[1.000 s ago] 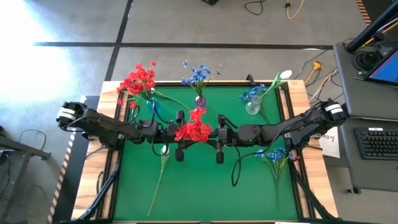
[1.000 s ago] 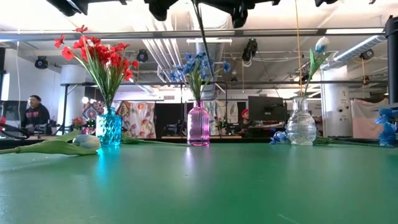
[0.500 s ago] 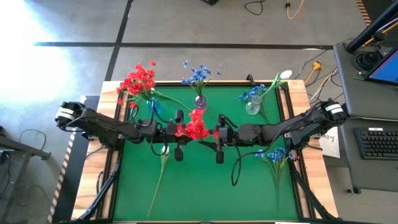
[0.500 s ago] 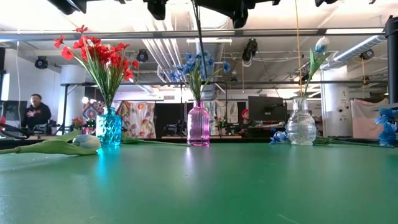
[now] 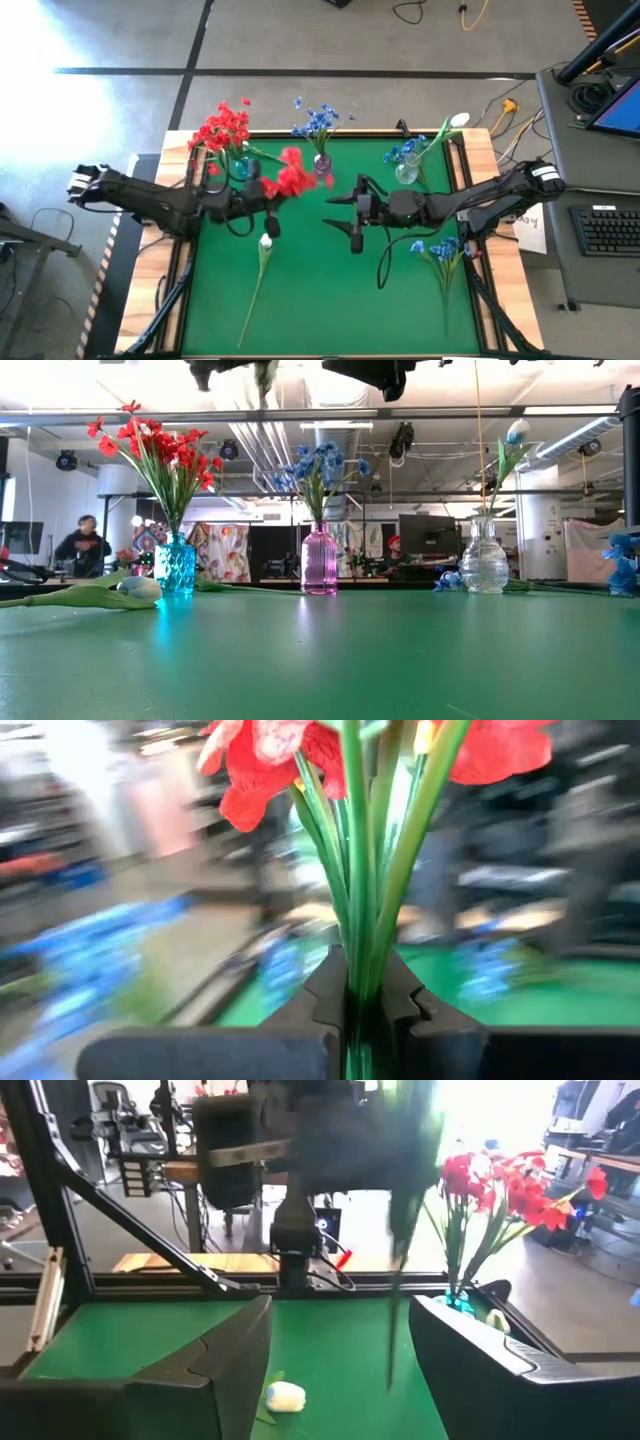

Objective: Sort flowers into vase by color
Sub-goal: Put the red flowers into the blue vase

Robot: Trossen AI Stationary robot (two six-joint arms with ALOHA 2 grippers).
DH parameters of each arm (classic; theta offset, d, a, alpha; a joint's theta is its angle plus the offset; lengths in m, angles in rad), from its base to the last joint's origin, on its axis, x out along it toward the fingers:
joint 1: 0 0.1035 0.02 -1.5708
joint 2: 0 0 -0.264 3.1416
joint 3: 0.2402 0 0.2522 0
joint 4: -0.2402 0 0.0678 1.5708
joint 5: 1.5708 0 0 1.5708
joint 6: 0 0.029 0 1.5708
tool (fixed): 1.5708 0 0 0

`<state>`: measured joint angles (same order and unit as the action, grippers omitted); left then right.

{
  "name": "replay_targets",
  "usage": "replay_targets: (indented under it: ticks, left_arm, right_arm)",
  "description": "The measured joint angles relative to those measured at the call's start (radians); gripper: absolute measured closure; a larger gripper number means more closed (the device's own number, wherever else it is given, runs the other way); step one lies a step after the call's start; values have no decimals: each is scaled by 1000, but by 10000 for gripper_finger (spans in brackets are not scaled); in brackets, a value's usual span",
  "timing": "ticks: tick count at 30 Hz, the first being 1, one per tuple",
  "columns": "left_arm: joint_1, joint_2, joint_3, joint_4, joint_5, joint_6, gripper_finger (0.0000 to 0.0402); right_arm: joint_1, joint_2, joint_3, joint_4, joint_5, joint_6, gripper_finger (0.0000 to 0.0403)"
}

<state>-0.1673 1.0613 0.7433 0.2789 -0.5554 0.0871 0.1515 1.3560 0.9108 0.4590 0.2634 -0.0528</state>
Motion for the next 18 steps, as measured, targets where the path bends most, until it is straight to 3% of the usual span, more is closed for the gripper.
replay_targets:
  ticks: [3, 5, 13, 18]
  left_arm:
    - [2, -80, -11, -96, -183, 9, 401]
    - [8, -131, -30, -116, -249, 10, 401]
    - [73, -293, -156, -124, -279, 56, 401]
    - [183, -343, -216, -30, -357, 130, 402]
  right_arm:
    - [-8, 0, 0, -16, 0, 0, 167]
    - [-11, 0, -1, -20, 0, 0, 162]
    - [-21, 1, -2, -28, 0, 0, 150]
    - [-22, 1, -2, -29, 0, 0, 150]
